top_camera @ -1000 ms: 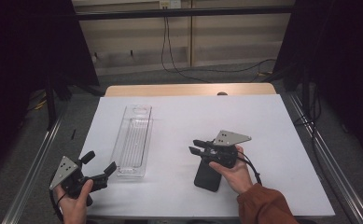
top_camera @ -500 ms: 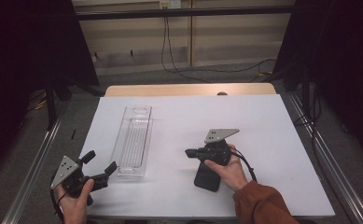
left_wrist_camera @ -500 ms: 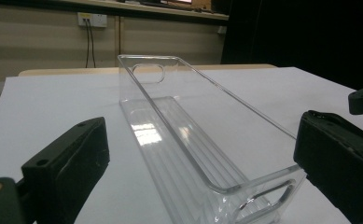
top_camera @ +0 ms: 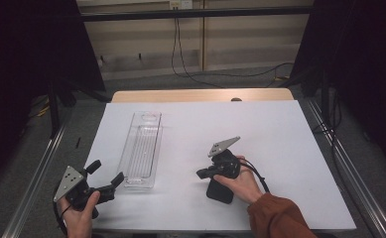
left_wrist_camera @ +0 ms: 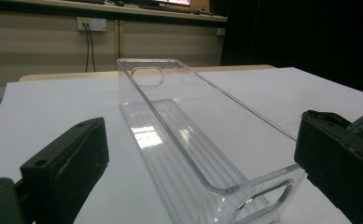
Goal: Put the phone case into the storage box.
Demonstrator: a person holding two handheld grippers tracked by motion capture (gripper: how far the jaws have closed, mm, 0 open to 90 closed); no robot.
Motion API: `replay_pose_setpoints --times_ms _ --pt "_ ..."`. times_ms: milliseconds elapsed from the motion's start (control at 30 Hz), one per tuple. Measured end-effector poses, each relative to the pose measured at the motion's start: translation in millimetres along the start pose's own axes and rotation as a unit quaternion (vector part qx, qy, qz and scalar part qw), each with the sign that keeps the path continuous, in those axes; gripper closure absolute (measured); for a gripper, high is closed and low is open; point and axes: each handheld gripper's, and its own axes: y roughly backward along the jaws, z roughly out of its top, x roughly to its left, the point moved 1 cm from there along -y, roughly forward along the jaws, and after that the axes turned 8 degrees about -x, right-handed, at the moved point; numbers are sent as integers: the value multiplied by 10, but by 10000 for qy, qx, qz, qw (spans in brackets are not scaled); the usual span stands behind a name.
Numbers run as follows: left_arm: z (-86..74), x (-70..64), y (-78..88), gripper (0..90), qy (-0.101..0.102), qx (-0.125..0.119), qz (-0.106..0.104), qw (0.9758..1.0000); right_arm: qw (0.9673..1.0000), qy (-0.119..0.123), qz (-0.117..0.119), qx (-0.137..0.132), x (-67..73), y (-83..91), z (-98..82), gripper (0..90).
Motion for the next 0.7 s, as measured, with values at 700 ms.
replay_pose_setpoints --times_ms 700 --pt "-2 -8 1 30 5 17 13 10000 9937 -100 56 1114 56 -152 -106 900"
